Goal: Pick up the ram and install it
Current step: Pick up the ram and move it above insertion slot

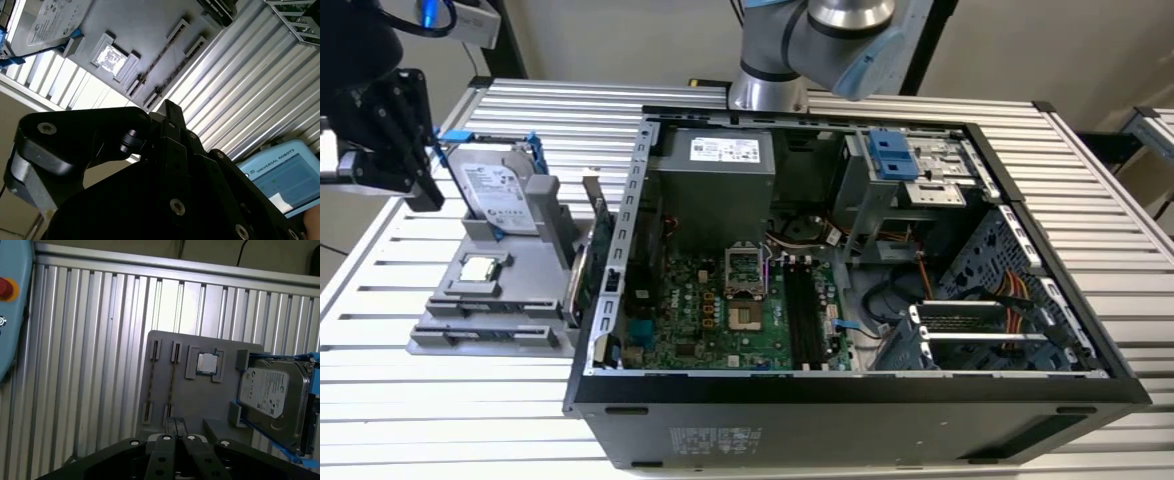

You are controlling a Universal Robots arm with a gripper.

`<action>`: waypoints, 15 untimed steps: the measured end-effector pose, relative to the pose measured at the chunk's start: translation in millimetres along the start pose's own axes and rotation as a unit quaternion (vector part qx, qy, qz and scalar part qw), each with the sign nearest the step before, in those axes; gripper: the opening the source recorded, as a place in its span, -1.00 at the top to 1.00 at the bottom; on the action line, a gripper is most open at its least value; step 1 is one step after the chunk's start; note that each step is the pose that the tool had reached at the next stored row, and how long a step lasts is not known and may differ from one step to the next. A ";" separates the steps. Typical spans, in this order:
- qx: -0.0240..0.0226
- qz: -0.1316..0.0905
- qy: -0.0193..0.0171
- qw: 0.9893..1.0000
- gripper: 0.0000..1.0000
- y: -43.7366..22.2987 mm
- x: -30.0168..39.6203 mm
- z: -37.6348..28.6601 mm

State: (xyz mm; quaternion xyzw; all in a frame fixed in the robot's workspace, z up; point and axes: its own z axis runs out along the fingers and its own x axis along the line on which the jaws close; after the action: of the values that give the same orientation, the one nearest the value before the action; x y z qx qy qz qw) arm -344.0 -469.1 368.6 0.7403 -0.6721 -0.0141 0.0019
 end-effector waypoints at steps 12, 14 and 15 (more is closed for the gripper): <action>0.001 0.000 0.000 1.000 1.00 0.9 -0.1 0.4; 0.001 0.000 0.000 1.000 1.00 0.9 -0.1 0.4; 0.001 0.000 0.000 1.000 1.00 0.9 -0.1 0.5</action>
State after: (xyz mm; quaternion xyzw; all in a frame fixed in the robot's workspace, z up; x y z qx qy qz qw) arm -344.9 -469.1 368.1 0.7404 -0.6721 -0.0133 0.0016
